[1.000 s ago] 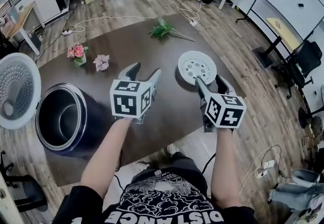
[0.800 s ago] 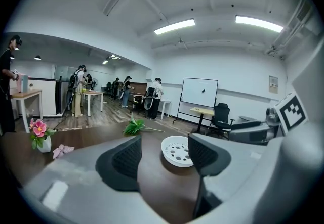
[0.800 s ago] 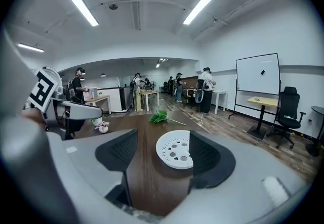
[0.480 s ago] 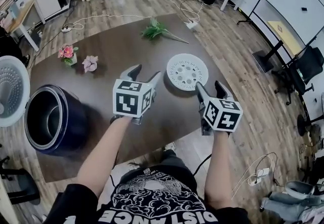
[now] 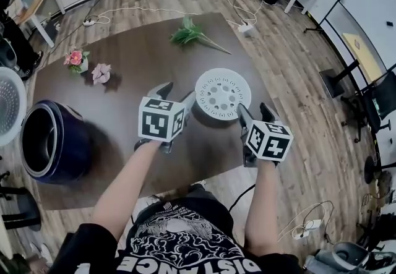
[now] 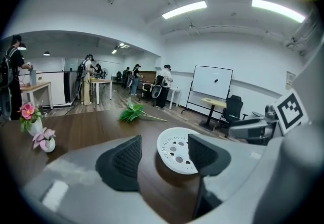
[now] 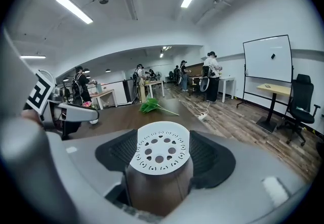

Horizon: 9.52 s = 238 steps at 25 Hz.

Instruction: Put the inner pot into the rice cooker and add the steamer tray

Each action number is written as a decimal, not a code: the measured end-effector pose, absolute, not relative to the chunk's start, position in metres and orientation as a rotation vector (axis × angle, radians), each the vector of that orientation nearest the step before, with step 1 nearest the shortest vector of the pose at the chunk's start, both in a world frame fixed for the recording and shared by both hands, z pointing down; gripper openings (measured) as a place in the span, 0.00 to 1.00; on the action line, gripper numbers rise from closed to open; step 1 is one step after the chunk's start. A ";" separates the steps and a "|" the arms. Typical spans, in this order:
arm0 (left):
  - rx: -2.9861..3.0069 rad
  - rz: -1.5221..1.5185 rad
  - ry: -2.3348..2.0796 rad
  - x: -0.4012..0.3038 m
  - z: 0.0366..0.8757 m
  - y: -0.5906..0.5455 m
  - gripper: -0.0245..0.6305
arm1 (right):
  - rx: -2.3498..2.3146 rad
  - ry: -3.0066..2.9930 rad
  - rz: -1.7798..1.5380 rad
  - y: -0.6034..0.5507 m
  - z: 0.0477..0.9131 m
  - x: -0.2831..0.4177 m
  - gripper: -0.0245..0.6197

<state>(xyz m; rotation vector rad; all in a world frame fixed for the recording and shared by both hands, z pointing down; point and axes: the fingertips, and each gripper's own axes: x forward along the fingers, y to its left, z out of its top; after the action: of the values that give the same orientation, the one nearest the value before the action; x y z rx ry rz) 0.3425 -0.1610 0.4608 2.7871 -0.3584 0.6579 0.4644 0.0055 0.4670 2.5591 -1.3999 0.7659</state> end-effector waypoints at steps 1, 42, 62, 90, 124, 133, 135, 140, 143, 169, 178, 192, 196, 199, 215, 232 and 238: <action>2.779 0.666 -0.364 0.348 0.464 -0.160 0.47 | 2.548 -1.409 0.780 0.004 0.471 0.470 0.54; 2.284 0.869 -0.492 0.420 0.598 -0.159 0.26 | 2.244 -1.537 1.140 -0.039 0.599 0.568 0.23; 2.292 0.693 -0.590 0.390 0.560 -0.182 0.17 | 2.264 -1.599 1.073 -0.067 0.568 0.544 0.19; 2.268 0.340 -1.013 0.214 0.459 -0.278 0.16 | 1.938 -2.030 0.748 -0.225 0.463 0.399 0.19; 2.141 -0.048 -1.518 -0.087 0.325 -0.308 0.15 | 1.458 -2.551 0.556 -0.334 0.334 0.103 0.19; 2.080 -0.094 -1.641 -0.188 0.312 -0.307 0.15 | 1.327 -2.614 0.580 -0.348 0.326 0.001 0.19; 2.064 -0.102 -1.652 -0.203 0.313 -0.308 0.15 | 1.306 -2.621 0.590 -0.351 0.327 -0.015 0.19; 2.050 -0.106 -1.655 -0.224 0.316 -0.313 0.15 | 1.288 -2.614 0.615 -0.358 0.332 -0.036 0.19; 2.038 -0.103 -1.646 -0.232 0.322 -0.317 0.15 | 1.288 -2.597 0.618 -0.361 0.336 -0.043 0.19; 2.005 0.115 -1.678 -0.243 0.382 -0.333 0.16 | 1.314 -2.380 0.452 -0.377 0.387 -0.056 0.24; 2.042 0.281 -1.755 -0.239 0.387 -0.335 0.20 | 1.305 -2.368 0.417 -0.380 0.387 -0.052 0.25; 2.050 0.341 -1.789 -0.240 0.391 -0.333 0.22 | 1.316 -2.380 0.358 -0.379 0.384 -0.053 0.25; 2.098 0.318 -1.792 -0.232 0.372 -0.333 0.22 | 1.343 -2.407 0.355 -0.376 0.372 -0.045 0.25; 2.160 0.304 -1.781 -0.216 0.357 -0.334 0.22 | 1.378 -2.421 0.351 -0.372 0.364 -0.032 0.25; 2.521 0.318 -1.445 -0.040 0.329 -0.345 0.21 | 1.760 -2.272 0.348 -0.328 0.342 0.143 0.18; 2.752 0.374 -1.076 0.096 0.336 -0.324 0.09 | 2.071 -2.085 0.341 -0.260 0.333 0.265 0.04; 2.760 0.367 -1.060 0.097 0.340 -0.322 0.04 | 2.077 -2.053 0.328 -0.247 0.333 0.273 0.04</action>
<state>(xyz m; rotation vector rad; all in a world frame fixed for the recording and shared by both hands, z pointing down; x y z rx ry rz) 0.0971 -0.3217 0.3401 2.7605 -1.0603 0.3667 0.2730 -0.2467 0.3333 2.0773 -2.0533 0.3281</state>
